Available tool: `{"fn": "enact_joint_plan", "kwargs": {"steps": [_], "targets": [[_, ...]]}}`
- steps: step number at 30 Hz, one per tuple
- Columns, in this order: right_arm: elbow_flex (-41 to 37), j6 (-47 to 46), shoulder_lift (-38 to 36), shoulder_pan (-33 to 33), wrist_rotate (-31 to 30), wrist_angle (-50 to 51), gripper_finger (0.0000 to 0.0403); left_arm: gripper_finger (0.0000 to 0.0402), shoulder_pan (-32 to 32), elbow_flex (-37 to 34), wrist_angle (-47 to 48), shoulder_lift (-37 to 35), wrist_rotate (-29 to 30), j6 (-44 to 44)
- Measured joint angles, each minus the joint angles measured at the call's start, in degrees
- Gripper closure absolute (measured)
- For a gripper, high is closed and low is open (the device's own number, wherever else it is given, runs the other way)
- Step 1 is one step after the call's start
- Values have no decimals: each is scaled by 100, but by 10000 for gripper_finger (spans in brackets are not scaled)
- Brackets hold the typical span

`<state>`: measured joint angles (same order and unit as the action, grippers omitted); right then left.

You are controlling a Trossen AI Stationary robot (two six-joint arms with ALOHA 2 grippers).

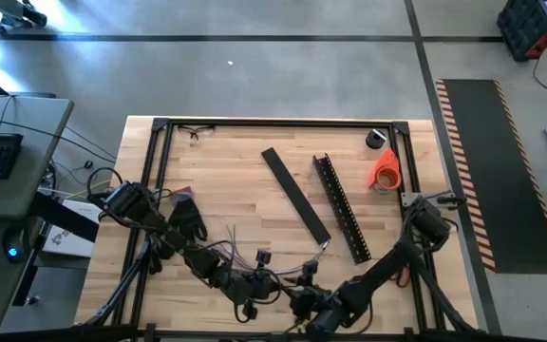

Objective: Ziptie cables
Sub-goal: Wrap the black zip tie on the cables

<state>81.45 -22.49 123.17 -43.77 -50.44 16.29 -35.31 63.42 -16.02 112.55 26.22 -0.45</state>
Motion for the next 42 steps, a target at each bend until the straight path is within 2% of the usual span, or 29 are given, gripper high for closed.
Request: {"fn": "enact_joint_plan", "kwargs": {"steps": [9, 14, 17, 24, 27, 33, 42], "targets": [[0, 51, 0, -44, 58, -83, 393, 401, 0, 0, 17, 0, 7, 2], [99, -340, 0, -70, 109, 30, 401, 395, -4, 7, -12, 0, -23, 31], [127, -446, 0, -52, 126, 113, 401, 369, 4, 7, 160, 0, -17, 175], [131, -451, 0, -13, 383, 106, 402, 275, 14, 1, 232, 106, 20, 235], [131, -458, 0, -8, 380, 108, 403, 257, 18, -4, 134, 114, 127, 239], [133, -467, 0, -7, 389, 104, 403, 272, 4, 0, -78, 114, 118, 404], [133, -561, 0, 29, 418, 101, 403, 346, 4, 0, -69, 114, 104, 398]]}}
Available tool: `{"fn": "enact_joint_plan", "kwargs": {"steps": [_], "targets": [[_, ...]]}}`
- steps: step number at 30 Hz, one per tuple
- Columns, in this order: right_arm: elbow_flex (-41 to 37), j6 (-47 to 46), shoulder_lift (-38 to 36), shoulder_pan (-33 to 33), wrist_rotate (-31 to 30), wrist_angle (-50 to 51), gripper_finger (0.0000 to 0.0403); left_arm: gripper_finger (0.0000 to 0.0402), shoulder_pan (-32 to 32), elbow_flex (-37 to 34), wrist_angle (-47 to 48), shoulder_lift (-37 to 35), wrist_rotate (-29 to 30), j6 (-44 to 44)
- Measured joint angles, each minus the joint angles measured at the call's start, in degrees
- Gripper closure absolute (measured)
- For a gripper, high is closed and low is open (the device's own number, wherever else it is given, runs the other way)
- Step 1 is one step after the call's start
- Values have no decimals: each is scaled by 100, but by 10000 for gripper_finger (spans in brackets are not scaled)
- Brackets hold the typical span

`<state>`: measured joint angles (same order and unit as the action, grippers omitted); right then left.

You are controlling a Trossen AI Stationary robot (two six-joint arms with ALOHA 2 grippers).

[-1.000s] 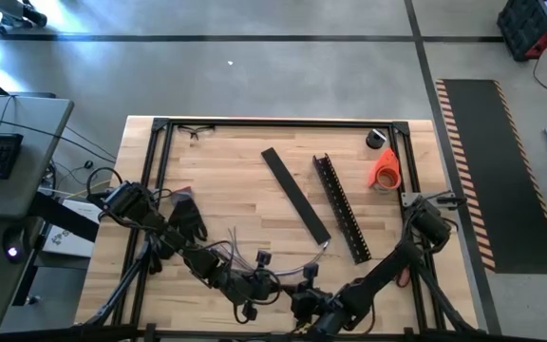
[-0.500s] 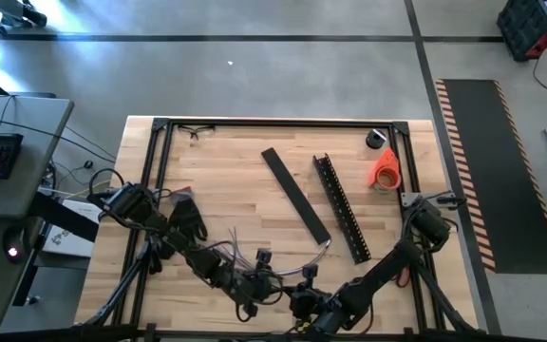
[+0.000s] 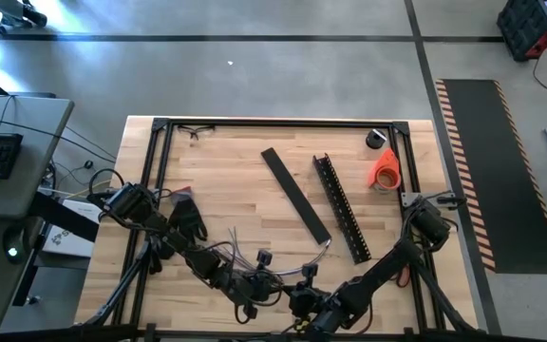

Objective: Ziptie cables
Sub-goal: Wrap the black zip tie on the cables

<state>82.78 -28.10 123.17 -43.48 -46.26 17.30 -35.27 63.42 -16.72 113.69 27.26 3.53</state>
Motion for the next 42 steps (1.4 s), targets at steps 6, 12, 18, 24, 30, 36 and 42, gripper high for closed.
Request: {"fn": "enact_joint_plan", "kwargs": {"steps": [6, 12, 18, 24, 30, 36, 42], "targets": [[0, -17, 0, 2, 44, 2, 403, 390, 0, 0, -4, 0, -17, -8], [0, -300, -2, 10, 128, 122, 403, 400, -8, 0, 34, 0, 149, 7], [9, -1047, -6, -135, 196, 603, 402, 401, -7, -38, 236, 0, 395, -28], [9, -1303, -11, -399, 427, 771, 402, 401, 10, -160, 186, 0, 662, -169], [9, -382, -196, -506, -57, 412, 386, 401, 7, -162, -35, 0, 342, -152], [-27, 1024, -225, -446, -605, 124, 309, 401, 7, -162, -225, -17, 14, -138], [-44, 1223, -207, -203, -292, 135, 260, 401, 5, -162, -320, -26, -108, -89]]}}
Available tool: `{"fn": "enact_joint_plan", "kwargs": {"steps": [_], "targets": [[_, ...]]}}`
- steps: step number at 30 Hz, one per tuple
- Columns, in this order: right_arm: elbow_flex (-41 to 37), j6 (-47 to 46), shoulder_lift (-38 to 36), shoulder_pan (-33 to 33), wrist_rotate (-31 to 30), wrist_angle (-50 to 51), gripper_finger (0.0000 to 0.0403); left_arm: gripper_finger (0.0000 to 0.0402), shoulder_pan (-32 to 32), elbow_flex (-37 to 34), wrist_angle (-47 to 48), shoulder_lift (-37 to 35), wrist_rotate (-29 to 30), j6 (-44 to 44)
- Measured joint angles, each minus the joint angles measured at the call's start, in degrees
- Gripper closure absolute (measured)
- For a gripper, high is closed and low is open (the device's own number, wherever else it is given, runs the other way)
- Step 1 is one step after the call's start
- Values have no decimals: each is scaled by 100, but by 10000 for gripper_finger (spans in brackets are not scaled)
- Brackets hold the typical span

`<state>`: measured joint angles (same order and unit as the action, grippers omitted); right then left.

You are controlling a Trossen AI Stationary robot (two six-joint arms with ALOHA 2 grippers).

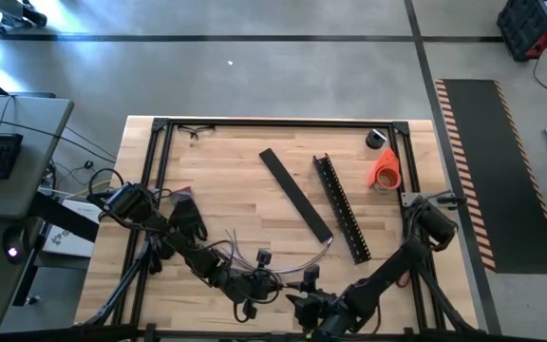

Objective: Ziptie cables
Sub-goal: Wrap the black zip tie on the cables

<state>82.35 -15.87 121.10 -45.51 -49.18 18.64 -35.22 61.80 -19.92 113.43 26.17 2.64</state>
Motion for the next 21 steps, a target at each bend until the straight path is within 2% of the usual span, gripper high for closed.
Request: {"fn": "enact_joint_plan", "kwargs": {"steps": [2, 5, 13, 17, 21], "targets": [[0, -71, 2, 79, 268, 59, 263, 401, 0, 0, -43, -2, -2, 0], [0, -203, 7, 125, 258, 105, 284, 401, 0, 0, -89, -2, -4, 6], [-2, -512, 9, 113, 192, 442, 394, 401, 0, 0, -101, -2, 2, 5], [-2, -1092, 9, 138, 287, 470, 400, 398, 4, 0, -75, -2, 137, -33], [-2, -2234, 9, 273, 670, 473, 401, 366, 0, 0, 240, -4, 486, 241]]}}
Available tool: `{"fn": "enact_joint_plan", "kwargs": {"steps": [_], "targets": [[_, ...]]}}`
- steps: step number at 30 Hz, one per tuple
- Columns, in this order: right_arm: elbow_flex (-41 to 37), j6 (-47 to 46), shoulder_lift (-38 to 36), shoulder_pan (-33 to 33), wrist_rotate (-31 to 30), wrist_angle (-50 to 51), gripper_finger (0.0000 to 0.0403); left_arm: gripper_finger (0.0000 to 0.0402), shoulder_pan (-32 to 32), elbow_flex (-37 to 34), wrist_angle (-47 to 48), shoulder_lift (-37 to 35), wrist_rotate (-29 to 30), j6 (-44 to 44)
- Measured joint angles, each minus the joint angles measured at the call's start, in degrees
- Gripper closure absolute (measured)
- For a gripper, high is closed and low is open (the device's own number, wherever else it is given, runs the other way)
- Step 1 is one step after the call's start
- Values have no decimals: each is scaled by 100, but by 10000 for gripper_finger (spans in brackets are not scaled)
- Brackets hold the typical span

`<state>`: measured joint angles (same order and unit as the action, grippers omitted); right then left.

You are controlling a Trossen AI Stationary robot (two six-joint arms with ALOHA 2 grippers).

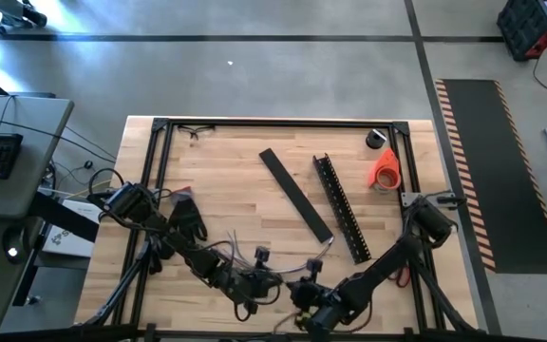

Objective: Ziptie cables
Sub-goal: Wrap the black zip tie on the cables

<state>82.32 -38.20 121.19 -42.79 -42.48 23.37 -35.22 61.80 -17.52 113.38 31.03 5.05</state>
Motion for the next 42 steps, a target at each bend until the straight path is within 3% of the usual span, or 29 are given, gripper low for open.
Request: {"fn": "enact_joint_plan", "kwargs": {"steps": [5, 11, 20, 25, 29, 36, 38, 42], "targets": [[0, -1222, 0, 163, 290, 171, 403, 313, -26, 56, 1168, -327, 785, -546], [0, -1696, 2, 340, 491, 299, 402, 270, 6, 81, 2835, -948, 291, -1239], [0, -1842, 4, 400, 346, 393, 402, 252, 101, 24, 3955, -567, -35, -1888], [0, -1951, -3, 447, 485, 999, 402, 263, 321, -341, 3760, -455, -593, -3162], [0, -2332, -57, 528, 586, 1745, 403, 283, 360, -528, 3294, -474, -858, -3595], [0, -2011, -189, 669, 636, 1811, 403, 318, 170, -553, 1516, -439, -1514, -4653], [0, -1843, -272, 730, 645, 1819, 403, 324, 94, -568, 887, -439, -1466, -4829], [0, -1522, -446, 836, 606, 1819, 403, 332, -51, -551, -264, -448, -735, -4558]]}}
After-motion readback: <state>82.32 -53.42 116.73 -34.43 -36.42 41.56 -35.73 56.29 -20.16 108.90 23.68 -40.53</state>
